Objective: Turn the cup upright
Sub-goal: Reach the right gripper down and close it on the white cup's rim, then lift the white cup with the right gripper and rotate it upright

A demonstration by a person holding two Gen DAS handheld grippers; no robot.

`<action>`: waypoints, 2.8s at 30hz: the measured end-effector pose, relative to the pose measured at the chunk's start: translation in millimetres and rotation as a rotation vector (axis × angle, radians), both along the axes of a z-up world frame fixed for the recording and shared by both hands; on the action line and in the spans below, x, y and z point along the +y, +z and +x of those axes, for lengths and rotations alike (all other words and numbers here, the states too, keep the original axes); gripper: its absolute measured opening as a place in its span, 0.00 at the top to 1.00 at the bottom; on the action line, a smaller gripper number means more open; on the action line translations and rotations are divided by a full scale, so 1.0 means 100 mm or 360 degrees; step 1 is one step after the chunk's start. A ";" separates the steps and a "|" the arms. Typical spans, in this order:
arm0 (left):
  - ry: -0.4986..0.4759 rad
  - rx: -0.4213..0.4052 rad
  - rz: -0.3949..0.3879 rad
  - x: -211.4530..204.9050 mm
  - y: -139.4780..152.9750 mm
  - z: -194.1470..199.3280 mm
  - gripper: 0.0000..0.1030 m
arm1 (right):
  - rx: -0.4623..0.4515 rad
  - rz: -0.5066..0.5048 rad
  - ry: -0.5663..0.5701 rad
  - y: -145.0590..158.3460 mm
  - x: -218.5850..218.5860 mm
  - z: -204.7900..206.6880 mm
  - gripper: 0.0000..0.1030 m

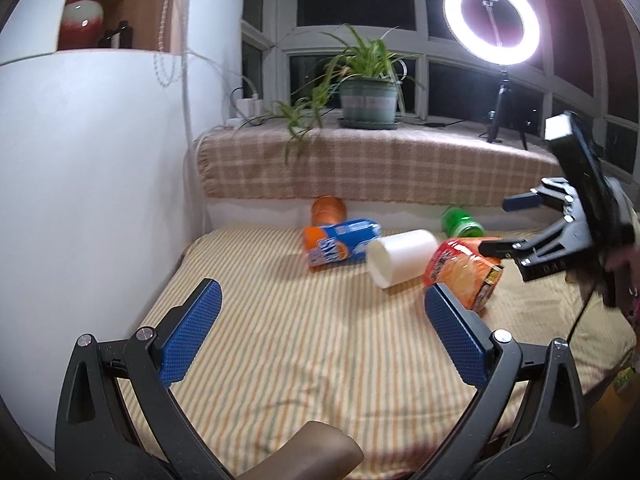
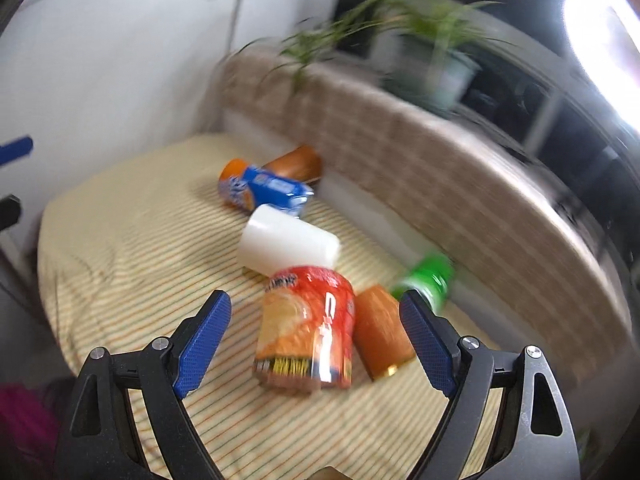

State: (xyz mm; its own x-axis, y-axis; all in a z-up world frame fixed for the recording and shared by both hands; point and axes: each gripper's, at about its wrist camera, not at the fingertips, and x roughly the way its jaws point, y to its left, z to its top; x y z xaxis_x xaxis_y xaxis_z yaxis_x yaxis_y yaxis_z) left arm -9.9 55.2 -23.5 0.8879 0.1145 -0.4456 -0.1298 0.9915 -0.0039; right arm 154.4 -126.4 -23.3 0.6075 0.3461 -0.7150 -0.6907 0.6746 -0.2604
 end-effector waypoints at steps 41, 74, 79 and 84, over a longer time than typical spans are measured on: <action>0.0324 0.0078 -0.0117 0.93 -0.19 -0.29 0.00 | 0.0028 -0.1157 0.0728 -1.03 1.37 0.80 0.25; 0.0229 0.0021 -0.0062 0.72 -0.09 -0.47 0.00 | 0.0704 0.0555 0.0250 -0.15 0.53 -0.12 0.27; 0.0210 0.0036 -0.0067 0.71 -0.11 -0.45 0.00 | 0.1066 0.0818 0.0110 -0.41 0.33 -0.08 0.27; 0.0163 0.0072 -0.0130 0.72 -0.13 -0.40 0.00 | 0.1392 0.1011 0.0034 -0.65 0.21 -0.11 0.27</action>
State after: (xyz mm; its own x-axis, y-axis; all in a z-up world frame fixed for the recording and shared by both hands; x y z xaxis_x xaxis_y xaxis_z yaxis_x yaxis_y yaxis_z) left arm -49.6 127.7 -36.9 0.8520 0.1653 -0.4967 -0.2324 0.9696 -0.0760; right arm 143.3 -105.6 -88.4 -0.0370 0.8109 -0.5839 -0.4805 0.4979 0.7219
